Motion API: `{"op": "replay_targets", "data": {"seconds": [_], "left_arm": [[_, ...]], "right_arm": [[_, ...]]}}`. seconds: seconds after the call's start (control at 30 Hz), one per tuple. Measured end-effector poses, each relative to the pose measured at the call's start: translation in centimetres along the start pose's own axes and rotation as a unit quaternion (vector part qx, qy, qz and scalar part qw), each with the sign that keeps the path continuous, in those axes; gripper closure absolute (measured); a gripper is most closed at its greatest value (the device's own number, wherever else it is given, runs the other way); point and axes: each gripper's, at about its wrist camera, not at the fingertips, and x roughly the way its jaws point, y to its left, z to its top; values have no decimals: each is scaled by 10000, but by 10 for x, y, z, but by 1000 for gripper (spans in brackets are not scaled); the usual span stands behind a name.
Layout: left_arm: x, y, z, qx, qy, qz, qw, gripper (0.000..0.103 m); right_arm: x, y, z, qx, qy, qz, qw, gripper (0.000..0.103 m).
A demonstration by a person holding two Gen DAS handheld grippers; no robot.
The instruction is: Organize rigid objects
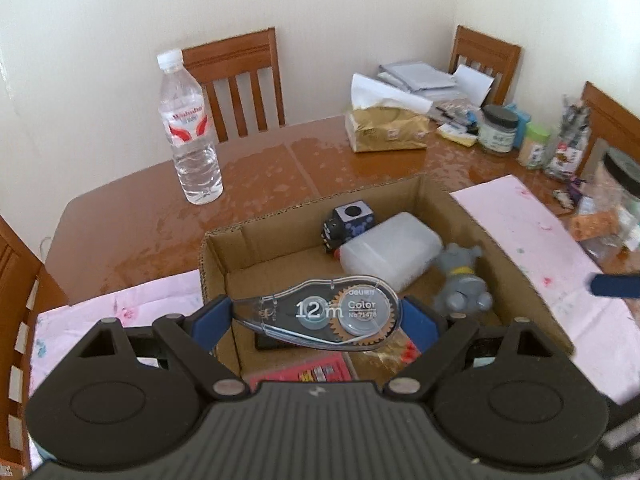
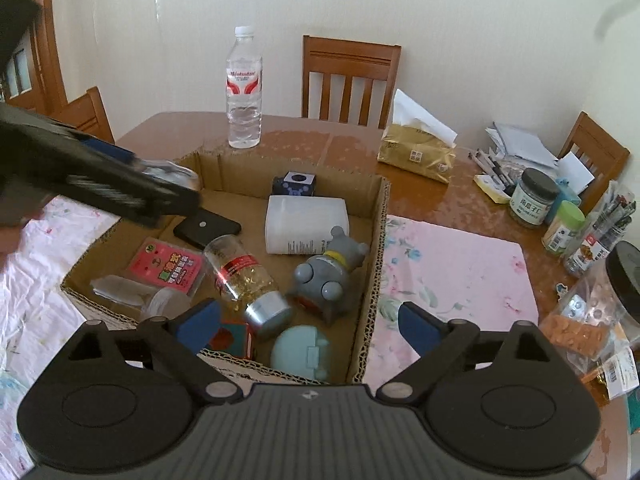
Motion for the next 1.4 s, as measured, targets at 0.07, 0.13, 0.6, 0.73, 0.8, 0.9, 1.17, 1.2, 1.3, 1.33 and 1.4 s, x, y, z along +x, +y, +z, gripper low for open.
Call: {"op": "replay_targets", "data": {"seconds": [0.07, 0.13, 0.6, 0.73, 0.8, 0.9, 1.17, 1.2, 1.3, 1.33, 1.4], "left_arm": [[16, 0, 4, -15, 98, 33, 9999, 13], [31, 1, 6, -59, 175, 39, 9998, 13], [29, -7, 10, -115, 192, 335, 9992, 9], [-1, -9, 14, -153, -2, 497, 9986, 8], [-18, -12, 13, -181, -20, 685, 9975, 6], [-45, -16, 8, -233, -26, 804, 9965, 4], [-94, -21, -15, -691, 98, 925, 9933, 4], [-98, -20, -18, -741, 130, 966, 9925, 4], [-107, -19, -24, -875, 203, 1066, 9902, 4], [-109, -18, -26, -897, 226, 1105, 9896, 4], [-113, -17, -30, -935, 286, 1166, 9884, 4]], "right_arm": [[-3, -2, 0, 49, 0, -8, 10000, 5], [-6, -3, -1, 79, -3, -47, 10000, 5], [-13, -8, 4, 202, 73, -36, 9998, 0], [-13, -6, 13, 247, 230, -247, 9991, 0], [-14, -7, 18, 334, 355, -414, 9980, 0], [-14, -10, 25, 565, 566, -588, 9951, 0], [-26, -13, 35, 953, 785, -695, 9899, 0], [-27, -12, 35, 959, 796, -699, 9897, 0], [-29, -9, 35, 949, 823, -698, 9896, 0], [-30, -8, 35, 947, 828, -682, 9897, 0], [-32, -5, 36, 948, 832, -643, 9899, 0]]}}
